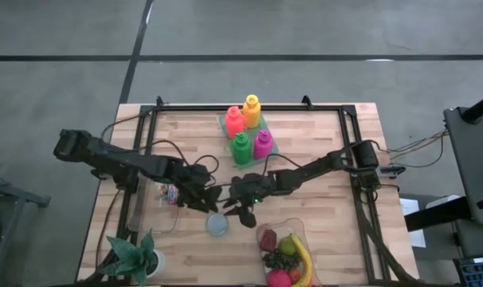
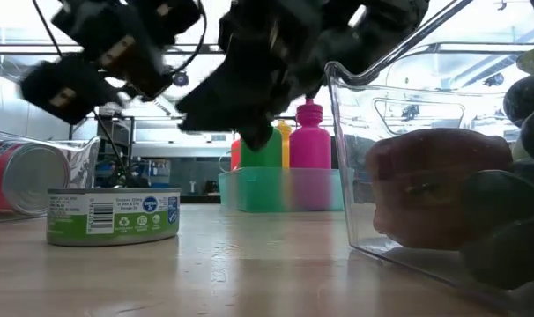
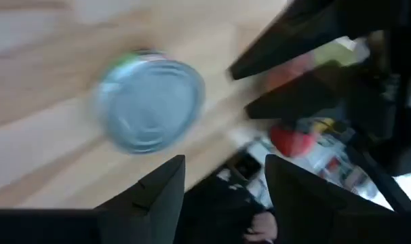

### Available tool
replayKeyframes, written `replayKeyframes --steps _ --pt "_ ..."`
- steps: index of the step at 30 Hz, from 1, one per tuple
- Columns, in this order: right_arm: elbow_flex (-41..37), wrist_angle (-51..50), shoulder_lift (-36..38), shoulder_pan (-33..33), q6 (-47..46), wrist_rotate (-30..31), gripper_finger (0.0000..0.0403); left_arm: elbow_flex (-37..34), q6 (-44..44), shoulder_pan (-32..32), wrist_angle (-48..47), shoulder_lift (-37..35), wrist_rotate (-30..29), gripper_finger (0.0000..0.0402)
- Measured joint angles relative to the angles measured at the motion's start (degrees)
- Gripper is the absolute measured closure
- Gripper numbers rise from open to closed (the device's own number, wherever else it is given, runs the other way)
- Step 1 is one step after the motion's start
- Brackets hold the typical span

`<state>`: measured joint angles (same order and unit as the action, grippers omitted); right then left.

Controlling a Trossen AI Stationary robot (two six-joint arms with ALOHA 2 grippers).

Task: Pick & Place Food Item
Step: Put the green and white tuna can into the top transparent bin

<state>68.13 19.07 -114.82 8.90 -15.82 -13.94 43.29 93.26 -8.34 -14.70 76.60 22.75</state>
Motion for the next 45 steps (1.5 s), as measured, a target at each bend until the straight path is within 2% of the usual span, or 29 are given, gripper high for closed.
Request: replayKeyframes --steps 3,7,13,19,30,33,35,40,42,45 --pt "0.3 0.5 -1.6 0.0 -2.3 -0.3 0.0268 -0.3 0.6 0.3 -5.5 -3.1 -1.0 0.0206" --pt "2.4 1.2 -4.5 0.1 -3.7 -2.4 0.0268 -0.3 1.2 -0.1 -5.8 -5.3 -0.7 0.0227" --pt "7.5 0.6 -9.5 0.3 -3.9 -11.8 0.0268 -0.3 1.4 -1.9 -6.2 -4.2 -0.6 0.0242" --pt "9.5 -3.0 -10.5 -0.2 -3.7 -12.7 0.0268 -0.5 3.1 -5.1 -6.3 -3.0 -0.9 0.0242" --pt "9.8 -15.6 -9.6 -0.3 -3.4 -3.5 0.0269 -0.5 4.1 -7.5 -5.9 -1.1 -2.3 0.0242" --pt "9.7 -18.0 -9.5 -0.3 -3.4 -2.9 0.0269 -0.5 2.7 -7.5 -4.8 -0.4 -2.6 0.0242" --pt "9.7 -18.3 -9.5 -0.4 -3.4 -2.8 0.0269 -0.5 -0.3 -7.5 -3.9 0.0 -3.9 0.0242" --pt "9.6 -21.6 -7.8 -1.0 -3.4 -2.3 0.0269 -0.5 -12.5 -7.5 1.6 1.2 -11.3 0.0242" --pt "9.5 -25.4 -6.3 -1.4 -3.5 0.4 0.0269 -0.5 -17.5 -7.5 3.4 1.6 -13.8 0.0243" --pt "9.4 -32.4 -3.9 -2.2 -2.6 7.9 0.0269 -0.4 -25.9 -7.5 5.3 1.7 -15.9 0.0243"
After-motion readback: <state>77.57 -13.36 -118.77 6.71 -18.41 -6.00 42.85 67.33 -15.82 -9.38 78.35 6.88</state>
